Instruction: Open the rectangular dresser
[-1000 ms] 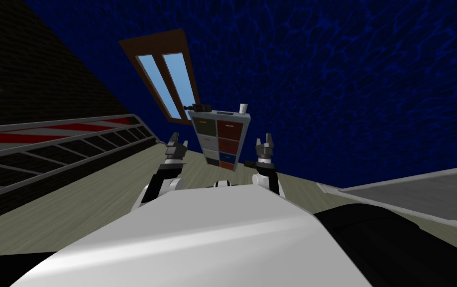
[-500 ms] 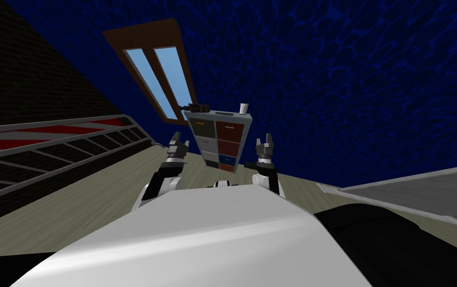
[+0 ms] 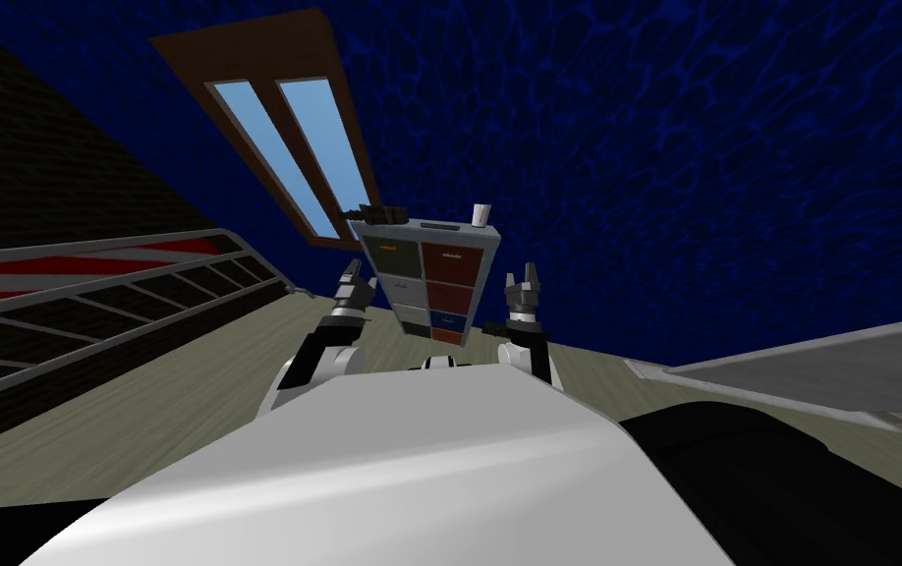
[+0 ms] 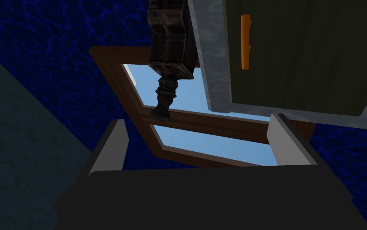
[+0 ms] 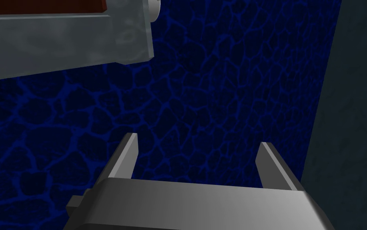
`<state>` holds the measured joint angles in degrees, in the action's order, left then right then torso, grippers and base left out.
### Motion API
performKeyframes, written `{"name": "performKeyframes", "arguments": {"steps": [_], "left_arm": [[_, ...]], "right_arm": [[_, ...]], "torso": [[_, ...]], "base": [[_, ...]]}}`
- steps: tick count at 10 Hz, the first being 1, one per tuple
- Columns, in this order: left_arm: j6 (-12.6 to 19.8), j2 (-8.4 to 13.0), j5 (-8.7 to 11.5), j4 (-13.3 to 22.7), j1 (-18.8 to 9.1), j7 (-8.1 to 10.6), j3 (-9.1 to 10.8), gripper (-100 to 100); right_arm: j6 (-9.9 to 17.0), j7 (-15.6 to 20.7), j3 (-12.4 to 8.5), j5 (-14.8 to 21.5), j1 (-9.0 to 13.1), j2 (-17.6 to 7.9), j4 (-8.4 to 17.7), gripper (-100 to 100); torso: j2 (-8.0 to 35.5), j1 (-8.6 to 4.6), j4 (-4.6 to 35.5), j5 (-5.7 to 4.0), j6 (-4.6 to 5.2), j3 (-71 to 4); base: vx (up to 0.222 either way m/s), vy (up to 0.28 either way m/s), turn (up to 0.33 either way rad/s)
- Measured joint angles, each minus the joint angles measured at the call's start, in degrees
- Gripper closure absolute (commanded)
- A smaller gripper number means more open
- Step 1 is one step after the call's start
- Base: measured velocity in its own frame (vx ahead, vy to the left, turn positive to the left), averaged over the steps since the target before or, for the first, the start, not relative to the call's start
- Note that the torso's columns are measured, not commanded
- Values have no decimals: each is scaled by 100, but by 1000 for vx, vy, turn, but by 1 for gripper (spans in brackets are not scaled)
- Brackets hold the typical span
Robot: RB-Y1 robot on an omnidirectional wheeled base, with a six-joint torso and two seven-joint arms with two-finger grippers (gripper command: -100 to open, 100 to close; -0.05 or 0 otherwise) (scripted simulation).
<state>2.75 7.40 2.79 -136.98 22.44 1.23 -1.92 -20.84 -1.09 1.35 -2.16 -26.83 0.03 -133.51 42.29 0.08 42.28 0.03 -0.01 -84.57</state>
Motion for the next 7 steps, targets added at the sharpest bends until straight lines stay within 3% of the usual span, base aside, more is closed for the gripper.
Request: {"name": "performKeyframes", "arguments": {"steps": [7], "left_arm": [[726,165,-17,-185,-160,81,-75,-100]], "right_arm": [[0,0,0,0,0,0,0,0]], "torso": [[-1,-7,0,-2,0,-1]], "base": [[109,23,-61]]}}
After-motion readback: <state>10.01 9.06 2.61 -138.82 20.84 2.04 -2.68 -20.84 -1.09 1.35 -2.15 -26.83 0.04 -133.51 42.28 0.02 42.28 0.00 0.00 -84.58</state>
